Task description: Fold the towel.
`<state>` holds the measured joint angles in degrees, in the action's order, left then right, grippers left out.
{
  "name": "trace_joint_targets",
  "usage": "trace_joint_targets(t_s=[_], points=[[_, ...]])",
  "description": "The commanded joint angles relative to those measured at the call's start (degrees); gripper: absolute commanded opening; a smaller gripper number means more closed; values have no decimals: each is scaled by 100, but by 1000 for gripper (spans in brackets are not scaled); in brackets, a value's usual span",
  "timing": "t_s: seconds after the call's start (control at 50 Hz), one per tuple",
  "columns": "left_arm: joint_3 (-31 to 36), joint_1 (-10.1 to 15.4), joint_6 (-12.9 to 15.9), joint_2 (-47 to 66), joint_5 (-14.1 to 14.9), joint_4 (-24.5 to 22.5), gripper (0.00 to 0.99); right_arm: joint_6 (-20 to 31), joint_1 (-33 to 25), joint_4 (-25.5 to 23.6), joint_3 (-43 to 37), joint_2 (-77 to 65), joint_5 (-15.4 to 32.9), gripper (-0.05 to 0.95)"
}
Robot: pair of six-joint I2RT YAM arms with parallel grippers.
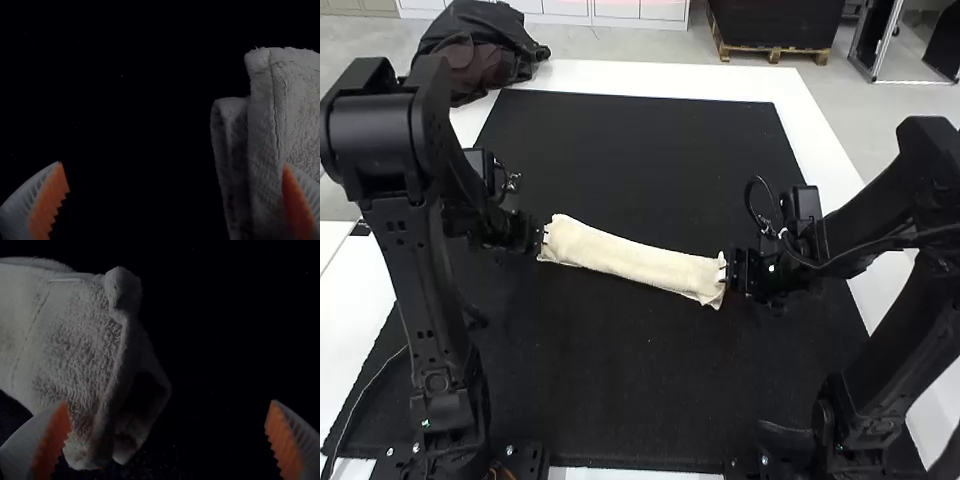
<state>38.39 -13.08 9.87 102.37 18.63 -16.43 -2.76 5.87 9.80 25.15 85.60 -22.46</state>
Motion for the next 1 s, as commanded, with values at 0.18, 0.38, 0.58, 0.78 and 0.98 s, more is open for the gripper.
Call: trace_joint_targets(t_s=[0.18,0.38,0.58,0.78,0.98], points=[[28,-195,-2,-15,62,-89,962,22,116,39,25,53,40,898],[54,-265,-284,-50,228,-177,961,-14,257,110,52,88,31,897],[54,-274,-416,-208,387,-203,961,-57,389,110,192,290,22,897],[28,-274,-670,-402,571,-150,961,-154,494,215,315,440,13,898],[10,-274,-758,-402,861,131,961,-242,626,356,386,677,13,898]])
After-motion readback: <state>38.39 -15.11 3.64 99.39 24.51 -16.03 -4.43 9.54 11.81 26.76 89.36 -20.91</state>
